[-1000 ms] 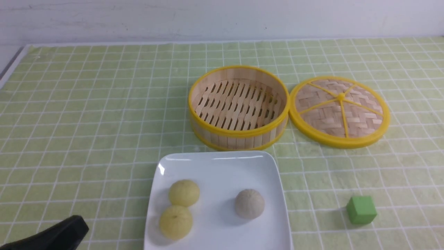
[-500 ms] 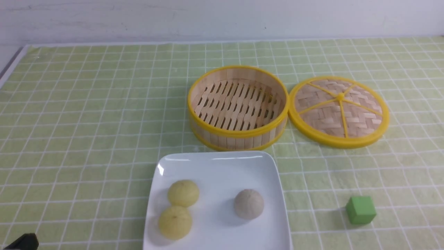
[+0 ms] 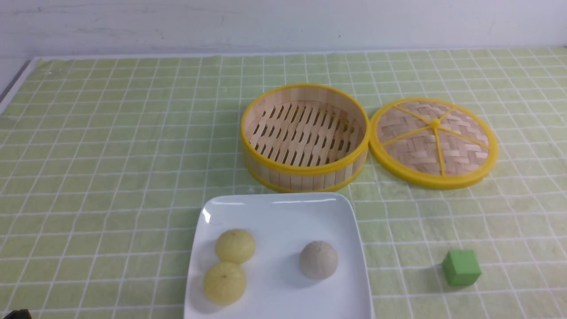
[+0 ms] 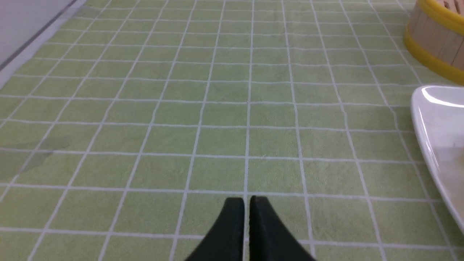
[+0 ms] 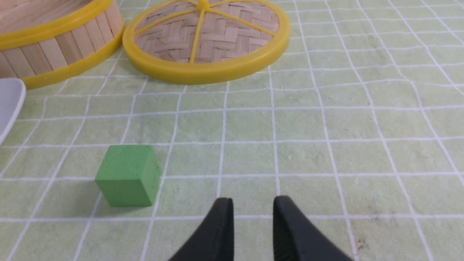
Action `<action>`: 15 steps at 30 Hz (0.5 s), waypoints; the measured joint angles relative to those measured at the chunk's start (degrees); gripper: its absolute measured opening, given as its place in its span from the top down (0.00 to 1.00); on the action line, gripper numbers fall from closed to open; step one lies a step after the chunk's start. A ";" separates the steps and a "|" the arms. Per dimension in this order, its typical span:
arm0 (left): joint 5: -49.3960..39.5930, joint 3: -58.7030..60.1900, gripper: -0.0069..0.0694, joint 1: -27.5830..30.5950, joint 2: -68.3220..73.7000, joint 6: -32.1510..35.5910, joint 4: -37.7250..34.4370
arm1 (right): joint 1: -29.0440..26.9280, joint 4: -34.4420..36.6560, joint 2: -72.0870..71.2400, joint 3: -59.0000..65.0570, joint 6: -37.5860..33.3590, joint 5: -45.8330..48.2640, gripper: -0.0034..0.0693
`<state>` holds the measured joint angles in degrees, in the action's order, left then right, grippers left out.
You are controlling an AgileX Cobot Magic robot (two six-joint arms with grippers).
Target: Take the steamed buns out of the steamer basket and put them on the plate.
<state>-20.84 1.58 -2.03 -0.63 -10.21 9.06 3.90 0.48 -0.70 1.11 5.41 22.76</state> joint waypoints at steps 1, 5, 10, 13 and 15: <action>-0.21 -0.05 0.84 0.00 0.00 -0.86 0.00 | 0.00 0.00 0.00 0.00 0.00 0.00 0.69; -0.42 -0.05 0.84 0.00 0.00 -1.11 -0.17 | 0.00 -0.06 0.00 0.00 0.00 0.00 0.68; -0.42 -0.05 0.83 0.00 0.00 -1.24 -0.18 | 0.00 -0.06 0.00 0.00 0.00 0.00 0.67; -0.42 -0.10 0.83 0.00 0.00 -1.24 -0.18 | 0.00 -0.06 0.00 0.00 0.00 0.00 0.67; -0.42 -0.10 0.82 0.00 0.00 -1.24 -0.18 | 0.00 -0.06 0.00 0.00 0.00 0.00 0.67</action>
<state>-21.26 1.48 -2.03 -0.63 -11.45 8.87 3.90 0.43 -0.70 1.11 5.41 22.76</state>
